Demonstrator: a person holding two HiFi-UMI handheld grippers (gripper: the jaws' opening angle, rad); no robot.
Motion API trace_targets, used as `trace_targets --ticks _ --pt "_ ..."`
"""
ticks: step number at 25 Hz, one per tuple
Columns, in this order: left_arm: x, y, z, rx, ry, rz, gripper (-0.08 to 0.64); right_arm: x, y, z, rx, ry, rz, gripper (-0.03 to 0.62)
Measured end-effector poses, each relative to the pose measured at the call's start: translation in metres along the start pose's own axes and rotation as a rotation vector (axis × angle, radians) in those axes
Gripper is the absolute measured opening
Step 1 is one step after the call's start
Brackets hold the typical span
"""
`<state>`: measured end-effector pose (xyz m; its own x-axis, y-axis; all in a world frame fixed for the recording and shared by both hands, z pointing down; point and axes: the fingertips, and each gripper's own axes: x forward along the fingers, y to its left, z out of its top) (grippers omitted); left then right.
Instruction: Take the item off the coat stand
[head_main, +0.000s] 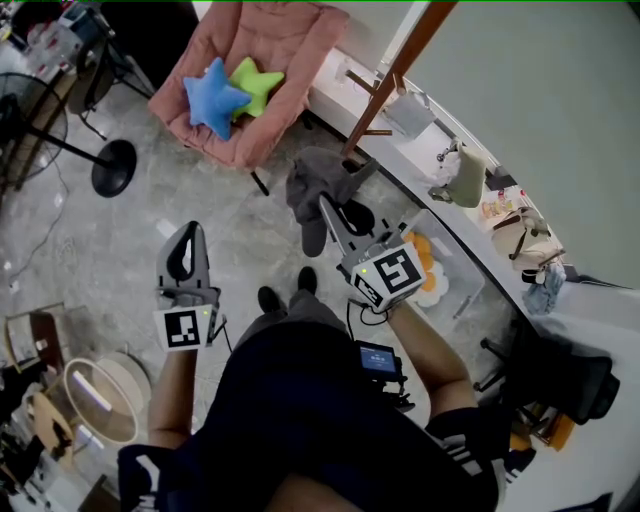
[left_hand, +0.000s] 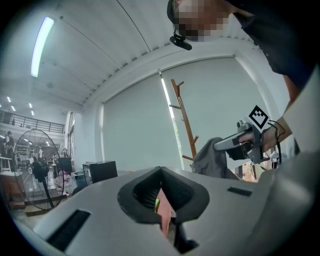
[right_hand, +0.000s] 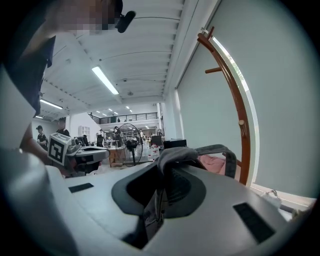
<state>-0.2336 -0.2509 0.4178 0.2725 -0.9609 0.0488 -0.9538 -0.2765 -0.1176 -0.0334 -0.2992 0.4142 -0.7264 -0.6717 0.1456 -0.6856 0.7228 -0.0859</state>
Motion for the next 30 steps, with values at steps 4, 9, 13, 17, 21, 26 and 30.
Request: trace_targets --ticks 4,9,13,17,21,26,30 --pt "0.0 0.0 0.0 0.001 -0.004 -0.006 0.025 -0.011 0.0 -0.01 0.023 0.005 -0.018 0.038" --pt "-0.001 -0.002 0.0 -0.002 -0.006 -0.01 0.025 -0.024 0.0 -0.016 0.013 0.012 -0.042 0.04" --pt "0.001 -0.004 -0.001 -0.004 -0.004 -0.018 0.025 -0.03 0.0 -0.018 -0.04 0.01 -0.065 0.04" --pt "0.001 -0.004 -0.002 -0.006 0.0 -0.022 0.025 -0.031 0.005 -0.02 -0.074 0.017 -0.071 0.04" --pt "0.004 -0.004 -0.002 -0.005 -0.004 -0.024 0.025 -0.032 0.002 -0.019 -0.068 0.01 -0.081 0.04" --pt "0.002 -0.002 -0.003 -0.012 -0.004 -0.018 0.025 -0.03 0.005 -0.019 -0.072 0.015 -0.087 0.04" --pt "0.004 0.0 -0.003 -0.017 -0.005 -0.015 0.025 -0.028 0.004 -0.024 -0.074 0.034 -0.091 0.04"
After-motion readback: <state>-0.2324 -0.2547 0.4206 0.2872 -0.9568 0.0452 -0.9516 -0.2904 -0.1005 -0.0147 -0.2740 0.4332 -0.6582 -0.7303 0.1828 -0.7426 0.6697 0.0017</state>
